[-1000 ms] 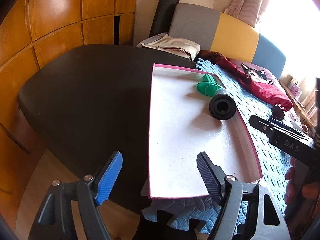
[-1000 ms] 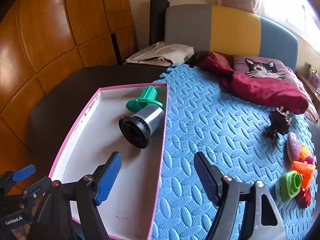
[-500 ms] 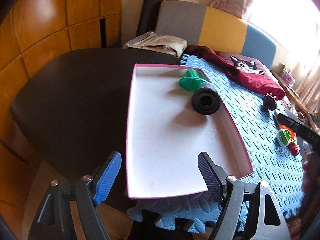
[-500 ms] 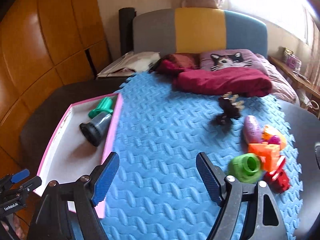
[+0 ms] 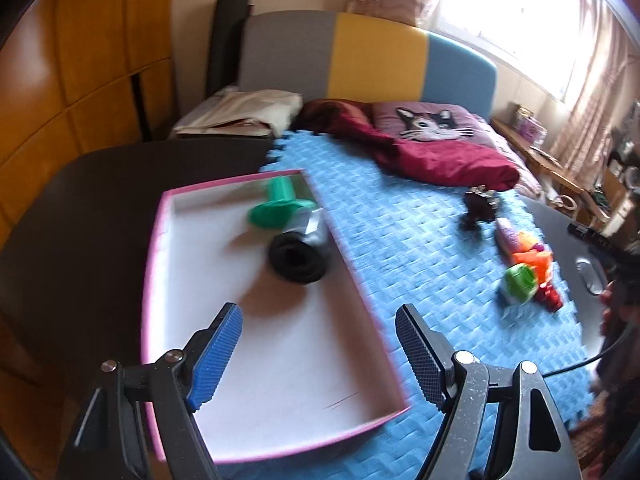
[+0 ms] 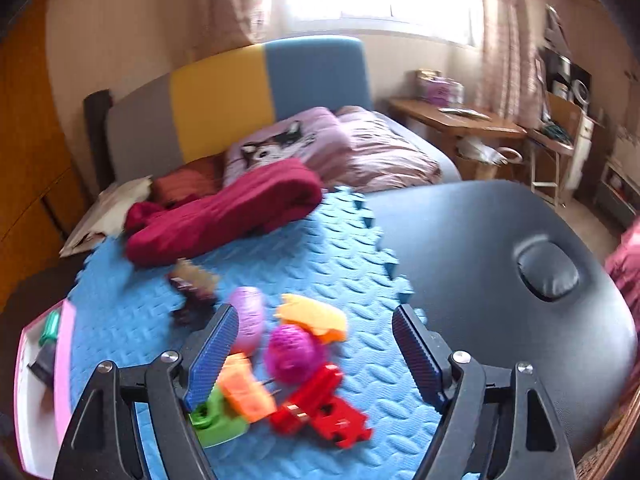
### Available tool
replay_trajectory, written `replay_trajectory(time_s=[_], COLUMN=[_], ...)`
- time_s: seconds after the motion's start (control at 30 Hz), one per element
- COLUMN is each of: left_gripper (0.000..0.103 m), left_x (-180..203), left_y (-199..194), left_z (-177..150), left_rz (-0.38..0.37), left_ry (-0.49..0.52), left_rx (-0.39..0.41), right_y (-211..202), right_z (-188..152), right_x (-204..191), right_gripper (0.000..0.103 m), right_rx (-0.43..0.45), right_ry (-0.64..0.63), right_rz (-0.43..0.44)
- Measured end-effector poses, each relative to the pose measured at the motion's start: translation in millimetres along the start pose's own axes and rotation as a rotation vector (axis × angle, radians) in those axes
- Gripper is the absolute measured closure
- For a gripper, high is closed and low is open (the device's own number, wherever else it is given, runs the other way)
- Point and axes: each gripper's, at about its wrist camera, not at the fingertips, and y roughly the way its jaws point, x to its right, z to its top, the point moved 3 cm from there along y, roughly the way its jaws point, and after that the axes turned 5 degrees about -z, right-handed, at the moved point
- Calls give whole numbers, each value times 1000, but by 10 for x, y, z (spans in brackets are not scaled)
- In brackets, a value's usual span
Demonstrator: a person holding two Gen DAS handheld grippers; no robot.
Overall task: Organize rigid objects
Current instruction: 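Reach the left tool to the brown bristled brush and grasp it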
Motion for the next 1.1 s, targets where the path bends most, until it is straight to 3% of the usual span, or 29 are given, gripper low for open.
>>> replay_trajectory(time_s=[0.1,0.17,0.43,0.53,0.87,0.97,1.07,1.1], left_gripper=[23,23,22,9,6,12,42,44], left_x=[288,507,1278,1523,2008,2018,2018,2008], left_y=[203,392,1023,1227,1966,2182,2416,2432], left_z=[140,237,584,751,1124,1142,1096,1081], left_rz=[-47,-72,-178,-193,-220,-200,-278,-298], left_ry=[49,79,126,147,141,130,77,62], left_rx=[-29,-53,-115,-105,-116,-129,-194,-196], right_y=[121,95,98,108,144,156,164,167], right_z=[-35,-5,-14,-21,-35,-34,-37,-37], right_x=[223,311,387,374,307,268,243,242], right_gripper=[22,22,22,22,22,22,22,22], right_rx=[-53,-44,-67,-80,-112,-119,-122,-123], right_ry=[101,157,232,240,244,236,228,227], right_rz=[17,52,107,128,194,209,214,214])
